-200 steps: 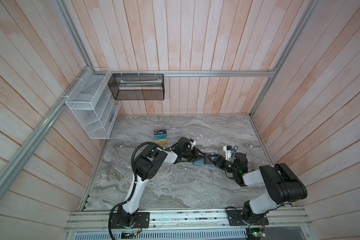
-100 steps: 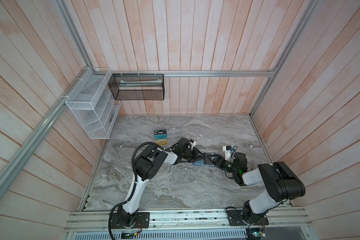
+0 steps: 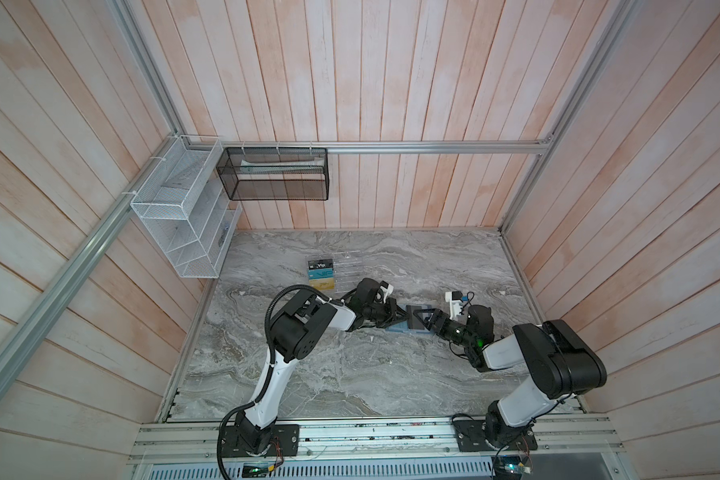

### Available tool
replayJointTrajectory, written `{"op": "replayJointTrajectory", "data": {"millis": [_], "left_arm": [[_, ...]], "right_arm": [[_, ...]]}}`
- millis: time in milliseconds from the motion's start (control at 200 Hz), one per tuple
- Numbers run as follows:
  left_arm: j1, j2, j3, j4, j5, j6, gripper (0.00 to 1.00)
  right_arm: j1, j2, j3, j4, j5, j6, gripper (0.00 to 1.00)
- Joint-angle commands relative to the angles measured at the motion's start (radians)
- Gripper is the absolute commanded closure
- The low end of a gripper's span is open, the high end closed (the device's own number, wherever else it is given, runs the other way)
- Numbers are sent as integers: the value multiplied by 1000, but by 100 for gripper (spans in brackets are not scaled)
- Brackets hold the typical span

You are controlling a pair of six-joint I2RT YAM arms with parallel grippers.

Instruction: Take the credit cards out of the card holder

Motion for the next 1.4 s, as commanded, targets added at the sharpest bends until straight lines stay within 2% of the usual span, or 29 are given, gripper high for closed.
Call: {"op": "replayJointTrajectory", "data": {"millis": [0,100,375,685,930,1105,1265,1395], "left_arm": [[-7,66,-54,-97,-40,15,94],[-7,61,-54,-99,-41,20,100],[6,45,-49,-146,-45,93,100],[33,-34,-80,-251,-134,233,100],[47,-88,-90,-275,-155,262,100],[60,-121,-119,-250,-150,262,100],[79,-154,-180,-134,-106,190,100],[84,-189,-192,-102,-96,144,100]], "right_arm": [[-4,23,7,-21,-4,10,6],[-4,23,11,-26,-6,9,7],[-4,17,15,-40,-8,3,7],[-4,11,13,-55,-2,-8,7],[-4,4,12,-62,-2,-13,7],[-4,-28,14,-89,-3,-24,7],[-3,-81,21,-132,4,-31,7],[3,-133,31,-184,18,-34,7]]}}
